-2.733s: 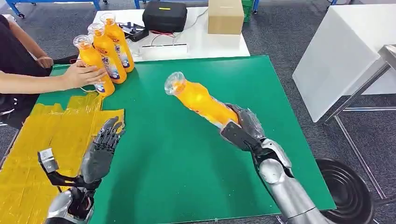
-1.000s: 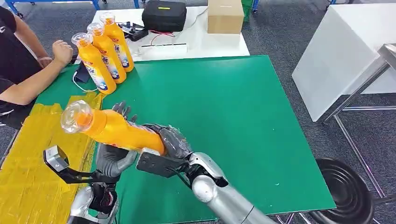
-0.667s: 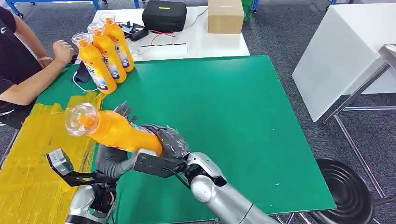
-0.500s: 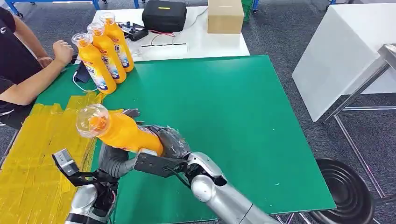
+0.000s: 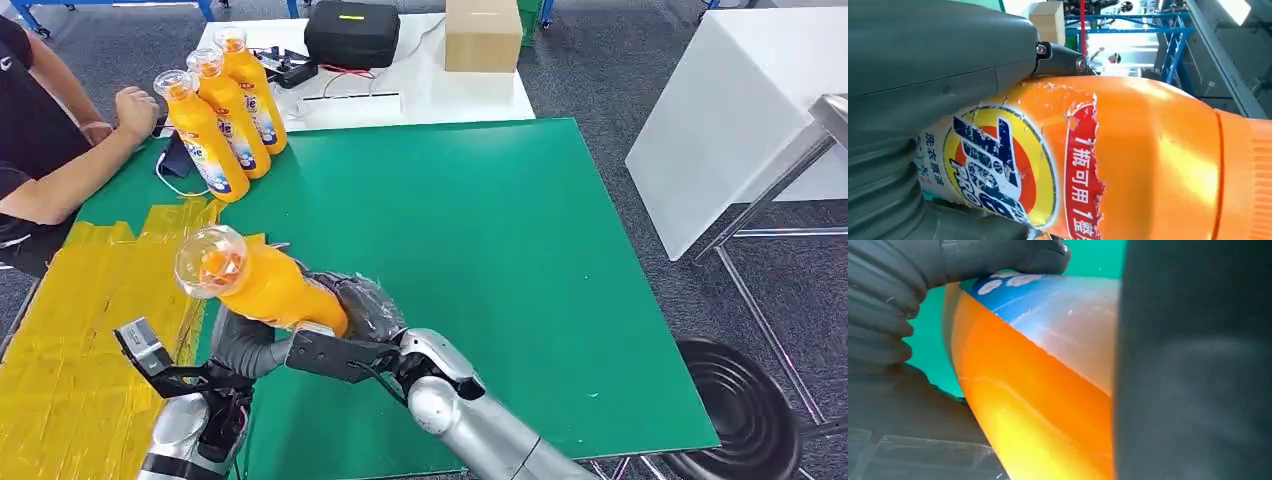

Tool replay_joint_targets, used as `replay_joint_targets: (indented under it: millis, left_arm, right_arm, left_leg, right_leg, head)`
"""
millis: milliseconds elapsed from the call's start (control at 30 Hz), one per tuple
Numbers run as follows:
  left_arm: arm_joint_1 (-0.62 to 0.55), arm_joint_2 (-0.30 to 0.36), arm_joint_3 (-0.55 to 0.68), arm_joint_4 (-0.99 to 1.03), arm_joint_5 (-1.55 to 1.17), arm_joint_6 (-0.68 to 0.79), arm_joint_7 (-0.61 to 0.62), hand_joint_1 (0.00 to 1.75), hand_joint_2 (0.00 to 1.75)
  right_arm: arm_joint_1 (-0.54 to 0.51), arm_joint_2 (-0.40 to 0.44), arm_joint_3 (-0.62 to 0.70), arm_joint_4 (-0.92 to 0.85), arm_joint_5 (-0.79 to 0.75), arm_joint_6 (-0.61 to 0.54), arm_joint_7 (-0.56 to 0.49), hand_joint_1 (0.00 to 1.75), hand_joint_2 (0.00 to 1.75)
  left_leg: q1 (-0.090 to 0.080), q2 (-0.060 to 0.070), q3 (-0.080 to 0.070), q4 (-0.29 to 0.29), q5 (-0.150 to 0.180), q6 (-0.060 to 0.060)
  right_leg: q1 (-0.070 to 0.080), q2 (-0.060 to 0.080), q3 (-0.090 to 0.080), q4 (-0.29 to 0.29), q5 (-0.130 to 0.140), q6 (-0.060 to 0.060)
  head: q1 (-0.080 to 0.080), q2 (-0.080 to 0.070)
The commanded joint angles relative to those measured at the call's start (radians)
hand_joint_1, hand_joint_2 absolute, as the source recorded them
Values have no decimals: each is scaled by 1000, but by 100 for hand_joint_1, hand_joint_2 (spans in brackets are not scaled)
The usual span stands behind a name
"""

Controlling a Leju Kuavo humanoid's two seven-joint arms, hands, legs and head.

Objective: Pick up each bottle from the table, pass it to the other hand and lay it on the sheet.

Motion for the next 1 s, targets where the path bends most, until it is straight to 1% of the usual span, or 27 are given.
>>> replay_joint_targets:
  millis: [33, 67, 100, 133, 167, 200, 233, 300, 367, 400, 433, 500, 533, 567, 600, 633, 667, 700, 733, 767, 833, 867, 900, 967, 1000]
  left_arm:
    - [-55, 4, -101, 47, -17, -12, 4, 175, 175]
    - [-55, 5, -97, 46, -17, -11, 2, 175, 175]
    - [-55, 5, -90, 44, -21, -2, -1, 175, 175]
    - [-54, 10, -79, 41, -38, 17, -2, 175, 175]
    - [-53, 17, -66, 37, -58, 37, -3, 175, 175]
    - [-50, 25, -51, 34, -71, 53, -1, 175, 175]
    - [-47, 38, -22, 24, -143, 121, 2, 175, 175]
    - [-44, 63, 32, 21, -219, 188, 8, 175, 175]
    - [-42, 89, 110, 39, -336, 279, 13, 175, 175]
    - [-41, 100, 141, 53, -372, 301, 14, 175, 175]
    - [-43, 96, 170, 63, -382, 284, -7, 175, 175]
    - [-43, 95, 177, 66, -383, 277, -11, 175, 175]
    - [-39, 96, 184, 67, -470, 349, 11, 175, 175]
    - [-35, 113, 200, 85, -572, 434, 25, 175, 175]
    - [-31, 125, 217, 101, -626, 478, 31, 175, 175]
    - [-21, 146, 235, 121, -751, 571, 50, 175, 175]
    - [-13, 155, 249, 134, -812, 620, 54, 175, 175]
    - [1, 160, 263, 144, -889, 682, 62, 175, 175]
    - [14, 168, 270, 152, -943, 720, 65, 175, 175]
    - [23, 175, 273, 168, -1016, 760, 87, 175, 175]
    - [30, 188, 273, 201, -1100, 797, 121, 175, 175]
    - [28, 201, 266, 233, -1185, 829, 164, 175, 175]
    - [25, 213, 257, 260, -1224, 839, 181, 175, 175]
    - [17, 224, 249, 294, -1255, 849, 197, 175, 175]
    - [17, 224, 249, 294, -1255, 849, 197, 175, 175]
  right_arm:
    - [-36, -4, 103, 73, 14, 29, 1, 175, 175]
    - [-35, -7, 101, 71, 15, 25, 2, 175, 175]
    - [-33, -10, 96, 66, 18, 16, 2, 175, 175]
    - [-30, -20, 82, 50, 25, -8, 1, 162, 175]
    - [-23, -32, 65, 24, 38, -36, 0, 0, 175]
    - [-21, -45, 48, 5, 41, -46, -1, 0, 175]
    - [0, -67, 2, -51, 45, -78, 1, 0, 0]
    - [20, -111, -63, -132, 45, -89, 2, 0, 0]
    - [48, -151, -143, -211, 46, -91, -2, 0, 0]
    - [55, -166, -167, -235, 49, -87, -8, 0, 0]
    - [64, -167, -191, -248, 56, -64, -16, 0, 0]
    - [67, -167, -196, -251, 58, -59, -18, 0, 0]
    - [72, -162, -205, -255, 63, -67, -24, 0, 0]
    - [71, -176, -216, -276, 65, -74, -25, 0, 0]
    - [71, -187, -228, -294, 62, -77, -27, 0, 0]
    - [75, -200, -247, -321, 52, -79, -31, 0, 0]
    - [77, -211, -257, -336, 43, -73, -34, 0, 0]
    - [82, -220, -269, -355, 33, -69, -39, 0, 0]
    - [87, -226, -278, -367, 26, -67, -42, 0, 0]
    - [91, -234, -281, -378, 23, -63, -46, 0, 0]
    - [97, -240, -284, -386, 20, -62, -47, 0, 0]
    - [95, -243, -278, -382, 19, -59, -48, 0, 0]
    - [92, -244, -273, -378, 19, -58, -48, 0, 0]
    - [88, -244, -266, -371, 19, -59, -48, 0, 0]
    - [88, -244, -266, -371, 19, -59, -48, 0, 0]
  left_leg:
    - [2, -3, 3, 0, -1, -1]
    - [2, -4, 4, 1, -2, -2]
    - [1, -2, 1, 0, 0, -1]
    - [1, -3, 3, 0, -1, -1]
    - [1, -3, 2, 0, 0, -1]
    - [2, -4, 3, 0, -1, -1]
    - [2, -3, 2, 0, -1, -1]
    - [2, -5, 3, 1, -1, -2]
    - [1, -4, 1, 0, 0, -1]
    - [0, -2, 1, 0, 0, -1]
    - [1, -2, 2, 0, -1, -1]
    - [2, -2, 3, 0, -1, -2]
    - [1, -3, 3, 0, -1, -1]
    - [1, -3, 3, 0, -1, -2]
    - [2, -3, 3, 1, -1, -2]
    - [1, -2, 2, -1, 0, -1]
    - [2, -3, 5, 1, -2, -2]
    - [0, -1, 2, -1, 0, -1]
    - [2, -1, 7, 0, -3, -2]
    - [0, 0, 2, -1, 0, -1]
    - [2, 1, 7, -1, -3, -2]
    - [0, 0, 3, -2, 0, -1]
    - [1, -1, 6, -2, -2, -2]
    - [0, -1, 4, -2, 0, -1]
    - [2, -1, 6, -1, -2, -2]
  right_leg:
    - [1, -2, 4, -1, -2, 0]
    - [2, -2, 6, 0, -2, -1]
    - [0, -2, 2, -1, -1, 0]
    - [1, -2, 4, -1, -1, 0]
    - [1, -2, 3, -1, -1, 0]
    - [2, -3, 4, -1, -2, -1]
    - [1, -3, 4, -1, -1, 0]
    - [2, -4, 5, -1, -2, -1]
    - [1, -3, 3, -1, -1, 0]
    - [0, -1, 2, -1, 0, 0]
    - [1, -2, 4, -1, -1, 0]
    - [2, -1, 4, -1, -1, -1]
    - [1, -2, 4, -1, -1, -1]
    - [1, -2, 4, 0, -1, -1]
    - [2, -2, 4, -1, -1, -1]
    - [1, -1, 3, -1, -1, 0]
    - [2, -2, 6, -1, -2, -1]
    - [0, 0, 2, -1, 0, 0]
    - [2, 0, 7, -1, -2, -1]
    - [0, 0, 2, -1, 0, 0]
    - [2, 2, 7, -1, -2, -1]
    - [0, 0, 2, -1, 0, 0]
    - [1, 0, 6, -2, -2, -1]
    - [0, 0, 4, -1, -1, 0]
    - [1, 0, 6, -1, -1, -1]
  head:
    - [0, 0]
    - [0, 0]
    - [0, 0]
    - [0, 0]
    - [0, 0]
    - [0, 0]
    - [0, 0]
    - [0, 0]
    - [0, 0]
    - [0, 0]
    - [0, 0]
    - [0, 0]
    - [0, 0]
    - [0, 0]
    - [0, 0]
    - [0, 0]
    - [0, 0]
    - [0, 0]
    - [0, 0]
    - [0, 0]
    - [0, 0]
    - [0, 0]
    - [0, 0]
    - [0, 0]
    - [0, 0]
